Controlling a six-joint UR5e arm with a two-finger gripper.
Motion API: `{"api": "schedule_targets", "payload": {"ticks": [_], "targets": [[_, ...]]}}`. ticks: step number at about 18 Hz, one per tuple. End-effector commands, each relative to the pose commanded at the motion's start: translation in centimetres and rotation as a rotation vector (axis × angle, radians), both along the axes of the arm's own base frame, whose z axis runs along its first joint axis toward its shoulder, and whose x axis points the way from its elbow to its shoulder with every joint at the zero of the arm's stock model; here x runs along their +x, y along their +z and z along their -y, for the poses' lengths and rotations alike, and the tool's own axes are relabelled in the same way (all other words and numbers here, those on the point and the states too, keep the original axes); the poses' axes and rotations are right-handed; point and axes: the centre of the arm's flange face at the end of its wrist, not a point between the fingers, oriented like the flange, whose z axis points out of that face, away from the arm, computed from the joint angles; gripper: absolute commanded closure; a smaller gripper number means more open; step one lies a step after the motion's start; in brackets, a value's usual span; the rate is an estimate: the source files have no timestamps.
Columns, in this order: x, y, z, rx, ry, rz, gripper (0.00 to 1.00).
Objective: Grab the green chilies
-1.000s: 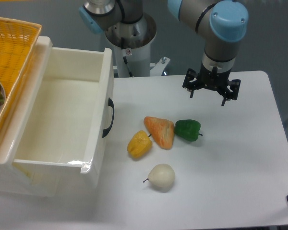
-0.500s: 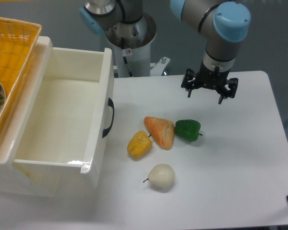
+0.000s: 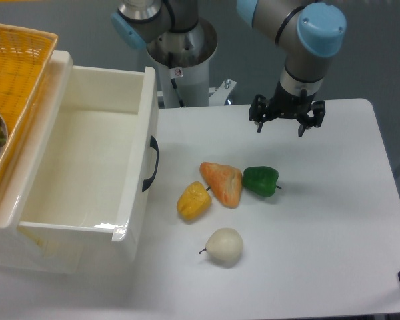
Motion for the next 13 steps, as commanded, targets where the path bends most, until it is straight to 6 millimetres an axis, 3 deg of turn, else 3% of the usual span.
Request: {"api": "schedule_targets", "payload": {"ticks": [7, 11, 13], "targets": [[1.2, -3.1, 0.5, -0.019, 0.115, 0.072, 0.00], [0.3, -2.8, 0.7, -0.015, 0.227, 0.075, 0.00], [-1.0, -4.1, 0.0, -0.042, 0.307, 0.095, 0.00]]}}
